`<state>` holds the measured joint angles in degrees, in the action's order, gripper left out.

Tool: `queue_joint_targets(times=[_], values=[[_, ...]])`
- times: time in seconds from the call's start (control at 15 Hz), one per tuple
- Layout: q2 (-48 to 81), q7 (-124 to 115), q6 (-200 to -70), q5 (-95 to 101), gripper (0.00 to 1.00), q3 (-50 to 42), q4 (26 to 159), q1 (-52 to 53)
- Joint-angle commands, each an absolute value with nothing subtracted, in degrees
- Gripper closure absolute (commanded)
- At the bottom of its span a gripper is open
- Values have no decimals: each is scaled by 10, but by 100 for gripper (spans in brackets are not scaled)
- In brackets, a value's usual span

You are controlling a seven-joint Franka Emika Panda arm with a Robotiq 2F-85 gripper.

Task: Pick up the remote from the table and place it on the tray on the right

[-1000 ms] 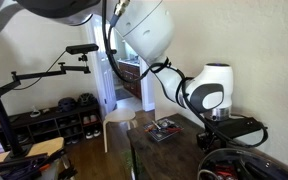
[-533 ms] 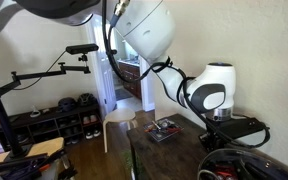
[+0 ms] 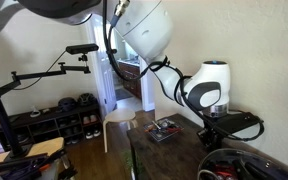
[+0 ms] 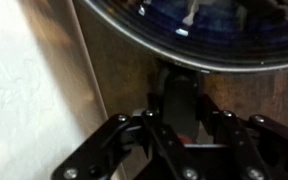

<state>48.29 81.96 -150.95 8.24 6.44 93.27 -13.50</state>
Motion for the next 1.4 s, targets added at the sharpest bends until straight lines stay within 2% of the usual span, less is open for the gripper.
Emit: queue_joint_targets(times=[0.0,0.87,1.33], values=[[441,823,-1540,86,81,63,983,-132],[324,770,-1535,94,81,22,1057,-115],[329,717,-1530,116,81,-34,1043,-116]])
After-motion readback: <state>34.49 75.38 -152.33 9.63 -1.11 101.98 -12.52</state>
